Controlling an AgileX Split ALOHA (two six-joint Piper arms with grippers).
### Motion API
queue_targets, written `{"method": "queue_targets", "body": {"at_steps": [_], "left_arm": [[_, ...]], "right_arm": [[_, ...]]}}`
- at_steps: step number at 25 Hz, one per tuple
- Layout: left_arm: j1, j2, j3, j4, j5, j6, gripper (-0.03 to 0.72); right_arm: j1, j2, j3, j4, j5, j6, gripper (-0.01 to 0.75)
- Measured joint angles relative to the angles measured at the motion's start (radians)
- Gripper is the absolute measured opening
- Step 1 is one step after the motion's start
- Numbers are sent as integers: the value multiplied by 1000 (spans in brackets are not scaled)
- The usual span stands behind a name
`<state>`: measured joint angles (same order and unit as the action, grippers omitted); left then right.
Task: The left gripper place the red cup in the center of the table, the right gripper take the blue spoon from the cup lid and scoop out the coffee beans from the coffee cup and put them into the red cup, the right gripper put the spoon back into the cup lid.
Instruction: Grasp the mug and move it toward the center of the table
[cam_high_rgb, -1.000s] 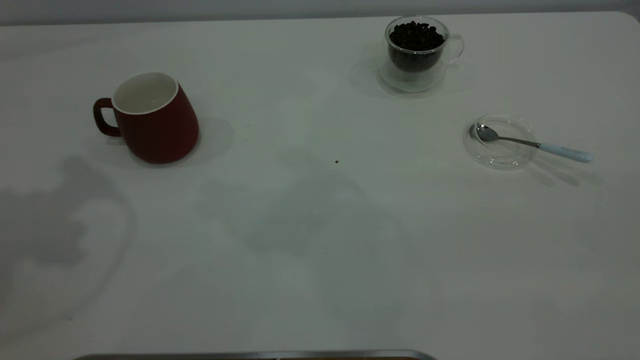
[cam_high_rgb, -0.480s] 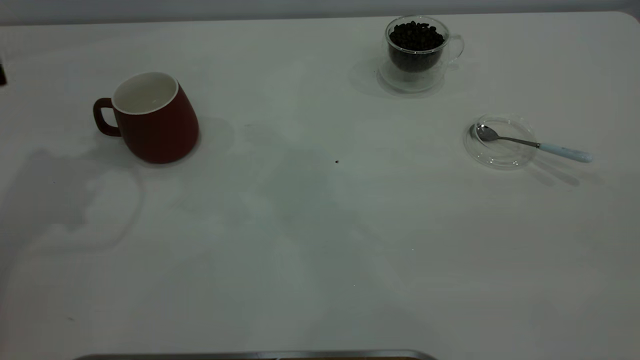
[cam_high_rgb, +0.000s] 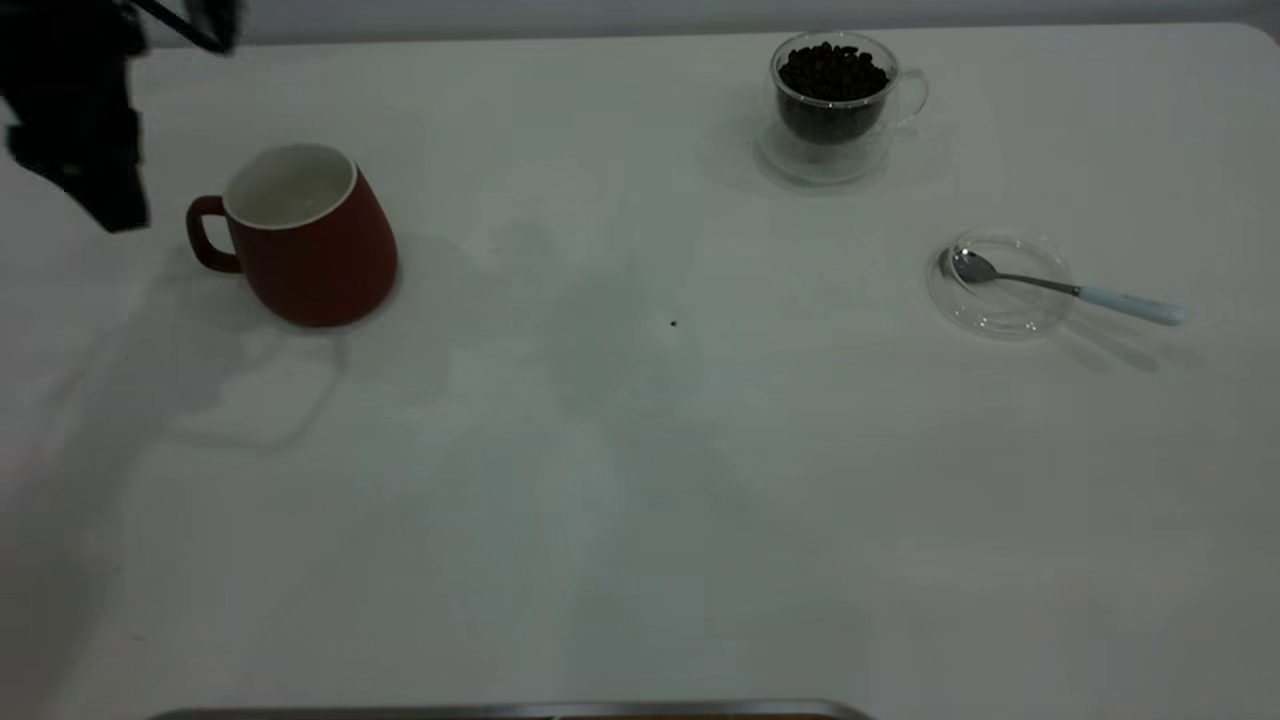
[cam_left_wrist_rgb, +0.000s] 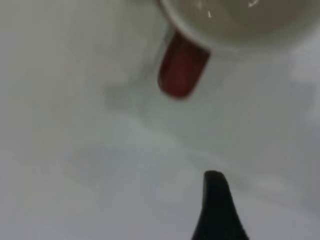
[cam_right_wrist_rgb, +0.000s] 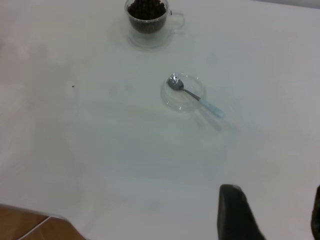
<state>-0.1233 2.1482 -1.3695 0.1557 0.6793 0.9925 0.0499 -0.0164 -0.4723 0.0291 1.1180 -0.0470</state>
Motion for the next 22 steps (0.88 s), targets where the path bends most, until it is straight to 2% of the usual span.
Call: {"method": "queue_targets", "body": {"at_steps": [4, 9, 14, 22], "left_arm": [[-30, 59, -49, 30, -12, 5, 579], [-34, 113, -101, 43, -15, 6, 579], [-34, 150, -107, 93, -21, 7, 579], [-60, 168, -108, 112, -95, 7, 579]], "right_arm": [[0, 0, 0, 0, 0, 0, 405], [0, 0, 0, 0, 0, 0, 405], [0, 0, 0, 0, 0, 0, 405], [0, 0, 0, 0, 0, 0, 405]]}}
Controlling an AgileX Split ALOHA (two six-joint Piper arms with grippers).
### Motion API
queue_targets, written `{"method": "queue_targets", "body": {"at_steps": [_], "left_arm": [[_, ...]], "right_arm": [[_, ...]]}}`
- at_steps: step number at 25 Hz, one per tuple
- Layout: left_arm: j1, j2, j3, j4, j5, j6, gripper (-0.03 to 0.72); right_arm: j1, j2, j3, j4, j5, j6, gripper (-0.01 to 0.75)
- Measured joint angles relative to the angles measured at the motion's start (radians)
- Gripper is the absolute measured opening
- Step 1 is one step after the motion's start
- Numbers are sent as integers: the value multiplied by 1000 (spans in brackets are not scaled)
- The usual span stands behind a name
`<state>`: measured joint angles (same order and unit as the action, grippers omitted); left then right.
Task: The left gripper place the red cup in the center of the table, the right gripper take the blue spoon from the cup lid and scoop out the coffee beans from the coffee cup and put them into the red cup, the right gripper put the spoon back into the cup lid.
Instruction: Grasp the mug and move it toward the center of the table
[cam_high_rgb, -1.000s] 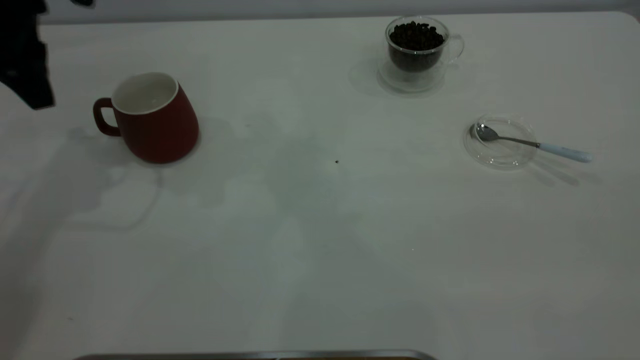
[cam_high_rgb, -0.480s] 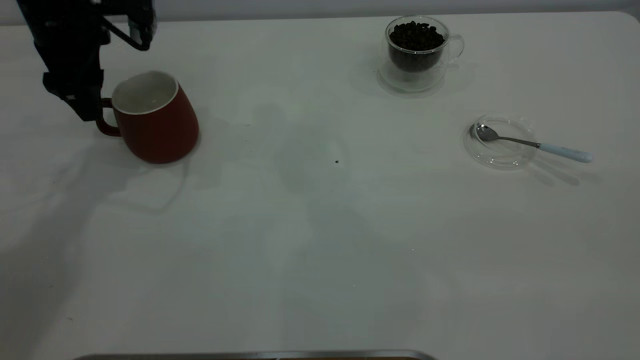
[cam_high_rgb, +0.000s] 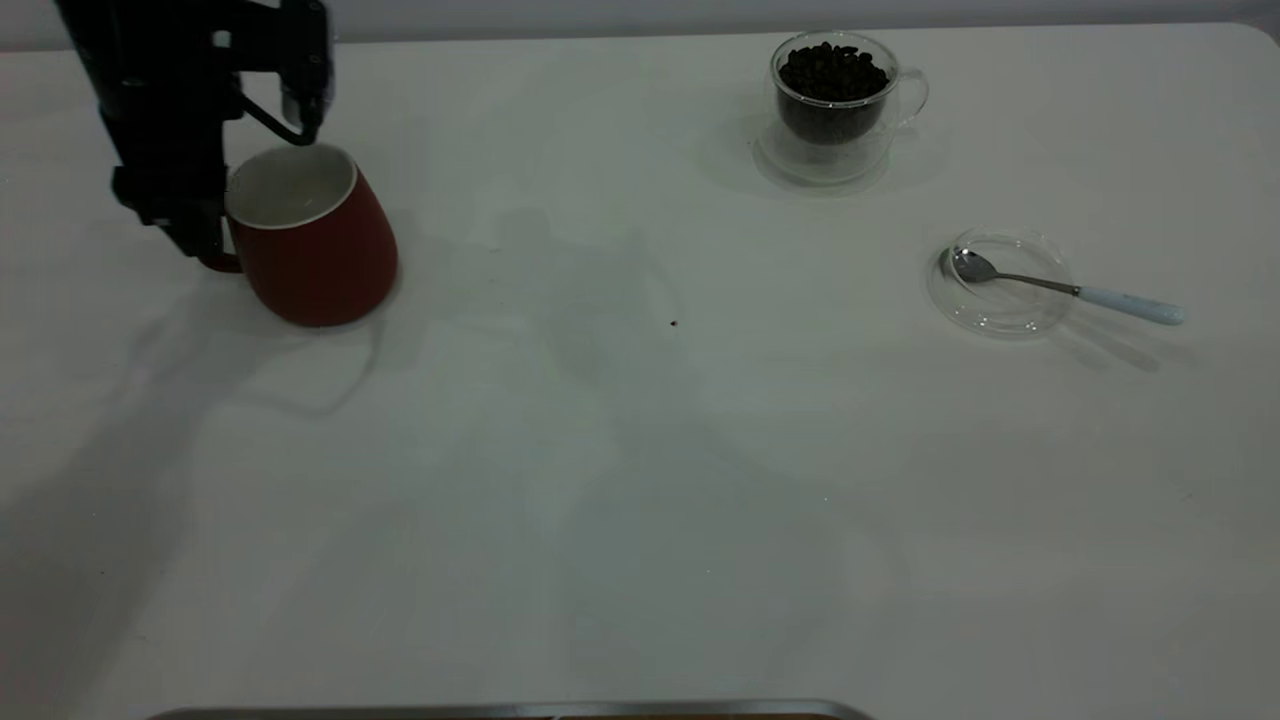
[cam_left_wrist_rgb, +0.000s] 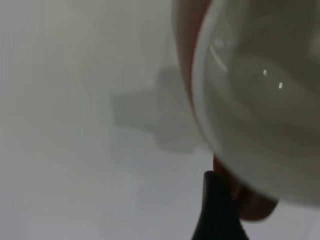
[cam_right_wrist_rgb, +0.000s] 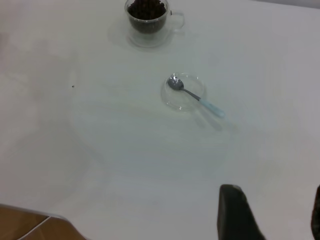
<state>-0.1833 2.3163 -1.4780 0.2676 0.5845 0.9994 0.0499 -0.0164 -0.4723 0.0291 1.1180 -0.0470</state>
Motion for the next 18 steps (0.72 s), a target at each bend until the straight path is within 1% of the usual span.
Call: {"method": "queue_targets", "body": {"at_steps": [5, 10, 18], "left_arm": [[-49, 1, 0, 8, -15, -2, 579], [-121, 1, 0, 8, -44, -18, 579], [-229, 3, 0, 8, -129, -101, 579]], "right_arm": [[0, 0, 0, 0, 0, 0, 405], [0, 0, 0, 0, 0, 0, 405], [0, 0, 0, 0, 0, 0, 405]]}}
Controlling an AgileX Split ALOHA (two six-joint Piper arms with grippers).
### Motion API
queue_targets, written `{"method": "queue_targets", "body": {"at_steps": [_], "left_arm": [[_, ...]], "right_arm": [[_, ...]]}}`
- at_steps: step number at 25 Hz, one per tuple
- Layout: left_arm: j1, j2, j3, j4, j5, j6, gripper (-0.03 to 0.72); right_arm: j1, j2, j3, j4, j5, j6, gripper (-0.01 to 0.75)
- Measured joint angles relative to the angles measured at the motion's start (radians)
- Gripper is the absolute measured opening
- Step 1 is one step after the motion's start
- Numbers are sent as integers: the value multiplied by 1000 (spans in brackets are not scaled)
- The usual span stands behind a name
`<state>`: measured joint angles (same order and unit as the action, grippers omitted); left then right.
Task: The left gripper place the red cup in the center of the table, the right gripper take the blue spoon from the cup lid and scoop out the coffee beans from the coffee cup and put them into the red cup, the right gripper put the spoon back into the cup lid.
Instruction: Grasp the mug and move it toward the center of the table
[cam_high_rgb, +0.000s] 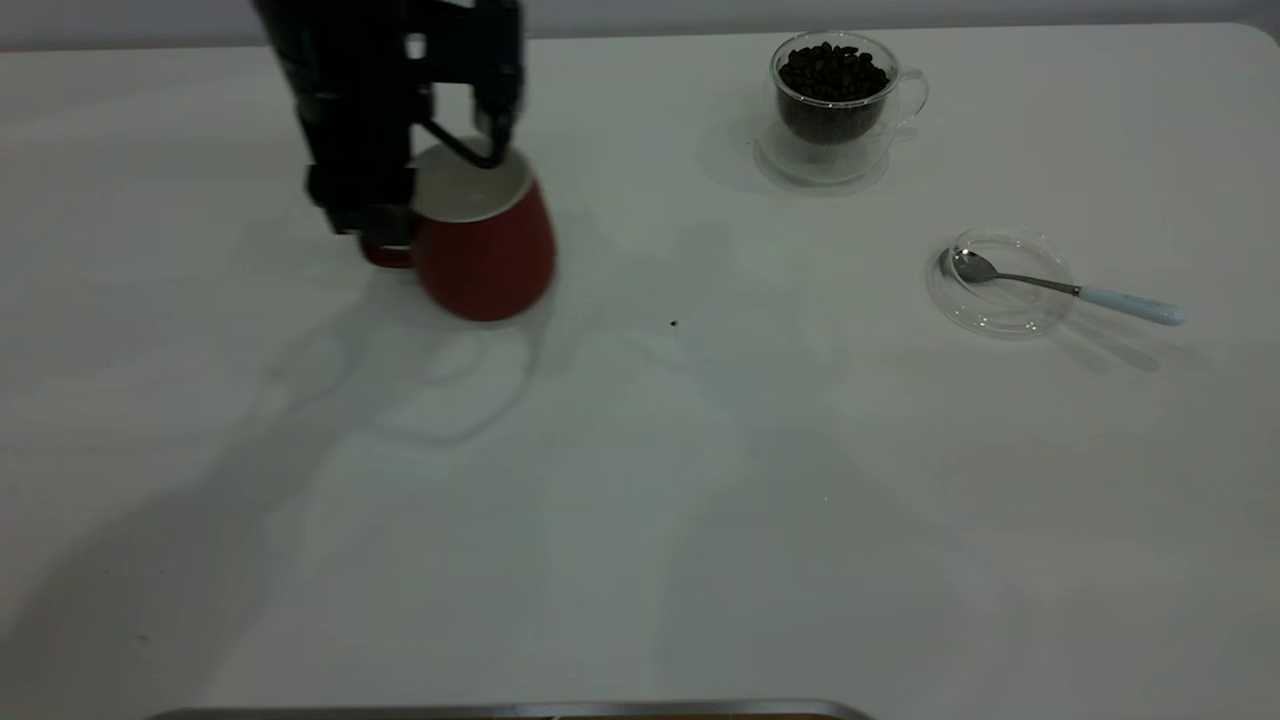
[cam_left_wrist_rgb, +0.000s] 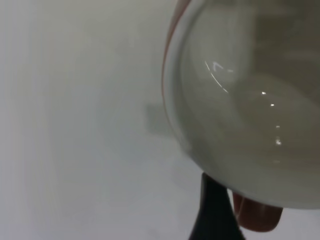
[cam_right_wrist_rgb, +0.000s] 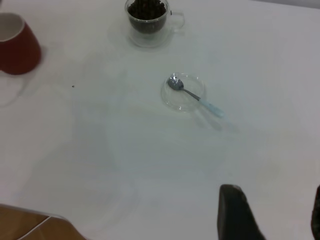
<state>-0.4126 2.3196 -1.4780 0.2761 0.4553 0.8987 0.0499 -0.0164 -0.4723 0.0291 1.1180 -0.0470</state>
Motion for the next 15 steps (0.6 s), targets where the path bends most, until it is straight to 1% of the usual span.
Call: {"method": "queue_targets", "body": {"at_steps": [3, 8, 11, 15], "left_arm": [[-37, 1, 0, 0, -34, -39, 579], [-66, 4, 0, -1, -65, -108, 579], [-68, -3, 0, -1, -44, -144, 579], [-69, -54, 0, -1, 26, -157, 579]], "right_arm": [[0, 0, 0, 0, 0, 0, 405], [0, 0, 0, 0, 0, 0, 405], [0, 0, 0, 0, 0, 0, 405], [0, 0, 0, 0, 0, 0, 405]]}}
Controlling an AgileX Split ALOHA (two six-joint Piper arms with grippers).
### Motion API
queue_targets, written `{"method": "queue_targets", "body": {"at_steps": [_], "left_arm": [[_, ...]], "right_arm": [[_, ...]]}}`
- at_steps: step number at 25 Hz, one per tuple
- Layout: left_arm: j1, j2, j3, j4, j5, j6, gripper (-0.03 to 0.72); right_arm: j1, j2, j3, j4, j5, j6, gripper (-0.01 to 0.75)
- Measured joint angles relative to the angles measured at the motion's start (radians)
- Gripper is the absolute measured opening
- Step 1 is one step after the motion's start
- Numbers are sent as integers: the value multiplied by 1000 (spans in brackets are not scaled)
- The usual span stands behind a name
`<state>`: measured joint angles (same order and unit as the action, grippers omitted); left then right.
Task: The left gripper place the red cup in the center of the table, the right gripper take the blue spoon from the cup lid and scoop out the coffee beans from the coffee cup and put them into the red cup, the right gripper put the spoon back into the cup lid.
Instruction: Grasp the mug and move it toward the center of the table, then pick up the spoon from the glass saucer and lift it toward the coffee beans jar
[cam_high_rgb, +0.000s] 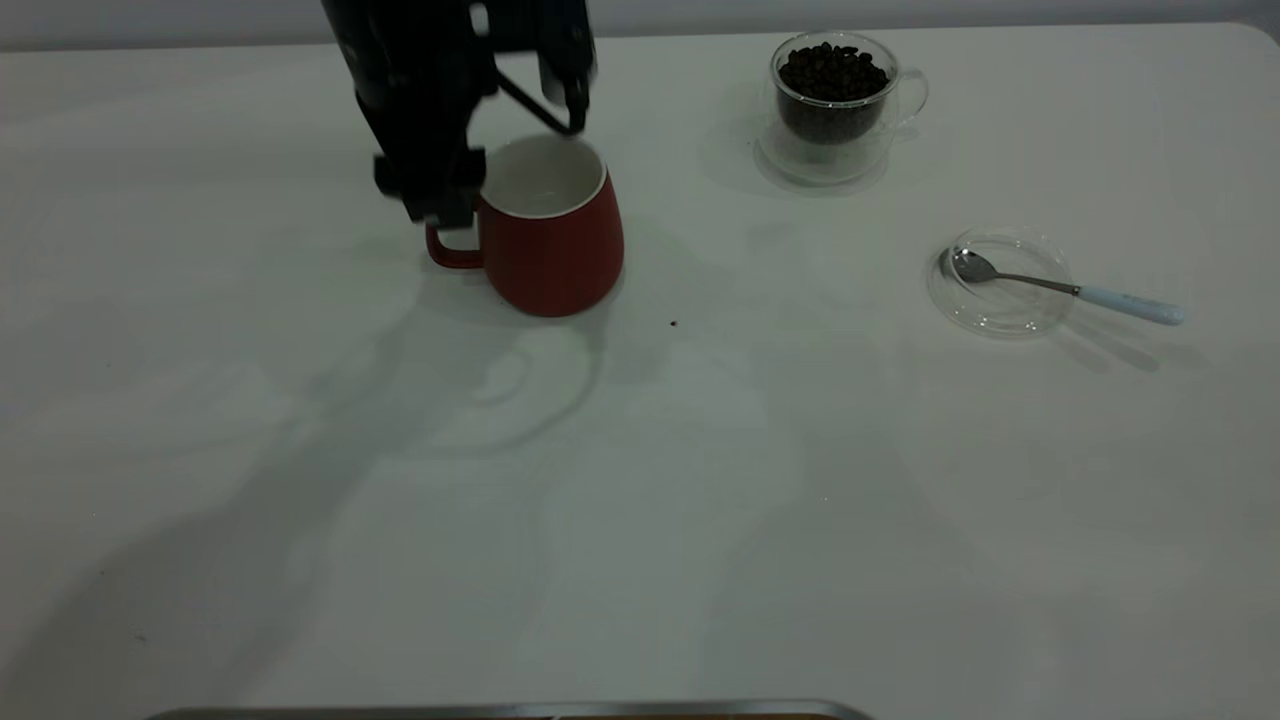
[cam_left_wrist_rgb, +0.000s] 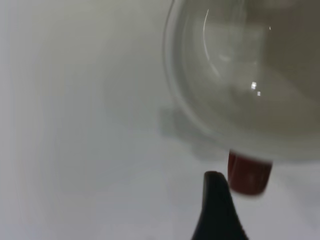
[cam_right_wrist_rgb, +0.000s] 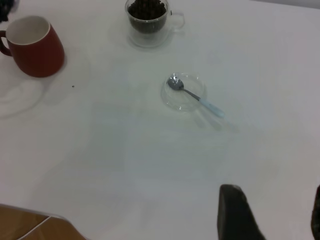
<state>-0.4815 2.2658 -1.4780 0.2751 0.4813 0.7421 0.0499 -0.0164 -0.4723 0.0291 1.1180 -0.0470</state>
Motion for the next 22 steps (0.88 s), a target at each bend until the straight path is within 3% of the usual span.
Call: {"method": "queue_targets", "body": {"at_steps": [8, 17, 22], "left_arm": [[0, -177, 0, 11, 250, -105, 579], [3, -446, 0, 156, 588, -375, 579], [21, -628, 3, 157, 684, -450, 579]], "right_arm": [[0, 0, 0, 0, 0, 0, 405], [0, 0, 0, 0, 0, 0, 405], [0, 0, 0, 0, 0, 0, 405]]}}
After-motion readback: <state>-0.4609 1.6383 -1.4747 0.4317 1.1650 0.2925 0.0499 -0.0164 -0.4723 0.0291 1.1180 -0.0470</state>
